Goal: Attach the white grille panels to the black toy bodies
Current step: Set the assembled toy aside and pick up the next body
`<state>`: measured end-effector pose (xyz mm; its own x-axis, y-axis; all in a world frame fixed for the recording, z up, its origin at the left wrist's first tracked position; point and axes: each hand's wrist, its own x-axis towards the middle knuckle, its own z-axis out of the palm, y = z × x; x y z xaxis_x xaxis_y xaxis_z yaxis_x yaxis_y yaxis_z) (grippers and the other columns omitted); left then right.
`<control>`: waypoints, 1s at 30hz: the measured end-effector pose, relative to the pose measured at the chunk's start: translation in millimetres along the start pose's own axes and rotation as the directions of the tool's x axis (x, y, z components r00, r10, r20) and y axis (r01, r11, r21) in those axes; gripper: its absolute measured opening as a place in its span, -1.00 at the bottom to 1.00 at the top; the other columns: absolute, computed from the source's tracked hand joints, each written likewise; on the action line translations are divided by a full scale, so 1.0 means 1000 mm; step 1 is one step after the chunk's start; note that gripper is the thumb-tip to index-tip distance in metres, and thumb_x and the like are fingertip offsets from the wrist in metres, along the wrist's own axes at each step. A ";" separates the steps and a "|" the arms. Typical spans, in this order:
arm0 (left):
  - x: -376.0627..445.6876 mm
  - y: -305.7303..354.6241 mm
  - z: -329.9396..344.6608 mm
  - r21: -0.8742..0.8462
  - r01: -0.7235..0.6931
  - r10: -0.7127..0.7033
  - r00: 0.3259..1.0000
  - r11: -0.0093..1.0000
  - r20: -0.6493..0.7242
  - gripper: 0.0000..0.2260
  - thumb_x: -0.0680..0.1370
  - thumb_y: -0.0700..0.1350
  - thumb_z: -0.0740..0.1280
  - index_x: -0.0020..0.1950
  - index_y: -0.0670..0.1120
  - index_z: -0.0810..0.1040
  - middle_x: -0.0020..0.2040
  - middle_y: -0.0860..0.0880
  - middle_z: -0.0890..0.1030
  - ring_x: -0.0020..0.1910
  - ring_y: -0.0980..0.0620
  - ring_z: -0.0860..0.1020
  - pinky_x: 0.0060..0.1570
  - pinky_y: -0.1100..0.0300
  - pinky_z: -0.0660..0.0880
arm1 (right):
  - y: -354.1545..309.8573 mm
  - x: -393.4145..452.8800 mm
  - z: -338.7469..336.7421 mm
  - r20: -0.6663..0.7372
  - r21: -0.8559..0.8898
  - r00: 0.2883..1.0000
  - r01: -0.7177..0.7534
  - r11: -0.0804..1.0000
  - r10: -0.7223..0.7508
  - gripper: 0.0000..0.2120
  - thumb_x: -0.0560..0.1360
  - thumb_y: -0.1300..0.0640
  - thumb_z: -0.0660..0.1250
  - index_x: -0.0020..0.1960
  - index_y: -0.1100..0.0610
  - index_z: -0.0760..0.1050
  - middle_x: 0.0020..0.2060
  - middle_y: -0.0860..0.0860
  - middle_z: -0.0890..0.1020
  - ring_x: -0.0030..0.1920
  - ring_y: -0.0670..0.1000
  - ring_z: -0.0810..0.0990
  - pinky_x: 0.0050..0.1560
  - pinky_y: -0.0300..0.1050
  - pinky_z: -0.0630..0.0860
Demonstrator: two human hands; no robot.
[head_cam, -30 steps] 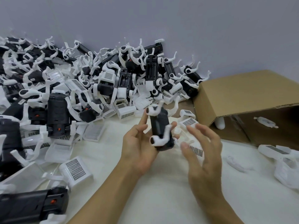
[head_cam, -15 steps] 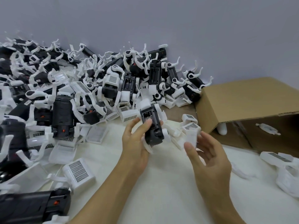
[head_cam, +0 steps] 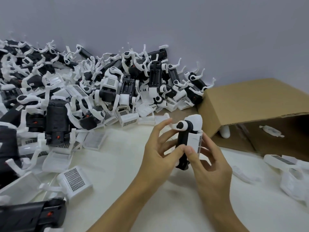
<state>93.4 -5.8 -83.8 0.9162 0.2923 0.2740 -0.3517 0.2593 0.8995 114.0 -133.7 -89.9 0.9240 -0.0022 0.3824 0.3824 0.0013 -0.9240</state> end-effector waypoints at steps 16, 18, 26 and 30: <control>-0.003 0.003 0.006 -0.032 -0.013 0.010 0.996 0.999 -0.092 -0.60 0.44 -0.15 0.48 0.23 0.16 0.56 0.22 0.03 0.66 0.15 -0.08 0.66 0.03 -0.05 0.64 | 0.001 -0.002 0.003 0.116 0.012 0.991 0.068 0.998 -0.069 -0.63 0.49 -0.06 0.41 0.22 -0.40 0.49 0.13 -0.36 0.64 0.16 -0.20 0.63 -0.06 -0.39 0.55; -0.004 0.003 0.006 -0.021 -0.015 0.014 0.996 1.000 -0.090 -0.62 0.44 -0.13 0.50 0.20 0.16 0.56 0.20 0.05 0.67 0.13 -0.08 0.67 -0.05 0.01 0.65 | 0.003 -0.001 0.001 0.130 0.003 0.990 0.060 0.998 -0.060 -0.62 0.47 -0.09 0.43 0.25 -0.33 0.51 0.15 -0.30 0.64 0.17 -0.15 0.63 -0.07 -0.34 0.57; 0.000 0.007 0.003 -0.036 0.059 -0.060 0.997 0.998 -0.043 -0.56 0.49 -0.20 0.48 0.33 0.11 0.54 0.06 -0.07 0.73 0.09 -0.09 0.69 0.03 0.08 0.63 | 0.003 0.005 0.000 0.163 0.147 0.976 -0.167 0.975 0.142 -0.73 0.54 -0.10 0.27 0.12 -0.10 0.69 0.02 0.02 0.74 0.05 0.05 0.71 -0.02 0.07 0.66; -0.003 0.003 0.005 0.033 0.044 -0.044 0.999 0.998 0.003 -0.56 0.57 -0.24 0.42 0.41 0.02 0.48 0.07 -0.08 0.73 0.14 -0.08 0.67 0.20 -0.07 0.58 | 0.002 0.005 0.000 0.175 0.096 0.965 -0.215 0.972 0.196 -0.69 0.55 -0.20 0.36 -0.03 0.00 0.73 -0.13 0.11 0.75 -0.05 0.21 0.72 0.03 0.23 0.61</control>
<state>91.0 -10.2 -80.5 0.9313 0.2778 0.2355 -0.3049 0.2410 0.9214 119.3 -133.5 -89.9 0.9667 0.1732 0.1883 0.1733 0.0979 -0.9800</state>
